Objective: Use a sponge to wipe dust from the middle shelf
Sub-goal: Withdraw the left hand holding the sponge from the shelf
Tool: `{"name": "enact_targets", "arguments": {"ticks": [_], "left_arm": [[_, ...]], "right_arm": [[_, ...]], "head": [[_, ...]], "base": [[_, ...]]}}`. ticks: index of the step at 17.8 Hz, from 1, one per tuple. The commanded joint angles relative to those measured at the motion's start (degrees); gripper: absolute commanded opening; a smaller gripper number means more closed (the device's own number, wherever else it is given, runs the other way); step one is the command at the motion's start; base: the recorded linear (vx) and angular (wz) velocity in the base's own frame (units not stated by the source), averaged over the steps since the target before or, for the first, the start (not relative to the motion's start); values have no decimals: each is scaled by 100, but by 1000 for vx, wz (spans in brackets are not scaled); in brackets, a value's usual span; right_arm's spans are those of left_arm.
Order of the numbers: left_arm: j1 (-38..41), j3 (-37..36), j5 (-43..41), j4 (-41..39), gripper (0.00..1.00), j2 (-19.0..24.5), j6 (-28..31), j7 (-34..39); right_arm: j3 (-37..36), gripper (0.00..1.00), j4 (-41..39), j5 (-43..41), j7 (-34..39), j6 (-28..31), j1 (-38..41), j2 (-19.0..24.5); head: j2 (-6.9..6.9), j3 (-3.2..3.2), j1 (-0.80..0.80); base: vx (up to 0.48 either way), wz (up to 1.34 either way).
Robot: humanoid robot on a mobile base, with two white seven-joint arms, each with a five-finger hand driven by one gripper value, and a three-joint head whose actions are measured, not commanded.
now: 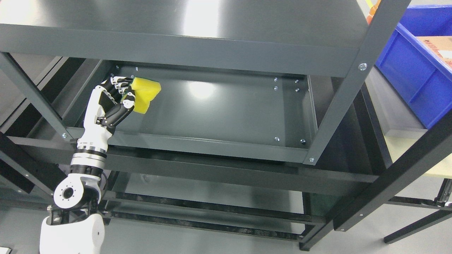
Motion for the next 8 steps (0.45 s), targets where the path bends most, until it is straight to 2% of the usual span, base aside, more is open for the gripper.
{"name": "enact_targets", "arguments": {"ticks": [1, 8], "left_arm": [[26, 445, 137, -57, 0, 86, 4, -11], [26, 322, 234, -13, 0, 86, 4, -20]], "right_arm": [[-3, 100, -100, 0, -3, 4, 0, -100], [5, 100, -100, 0, -3, 4, 0, -100]], "head": [[0, 0, 0], [0, 0, 0]], "base": [[0, 0], [2, 11]]}}
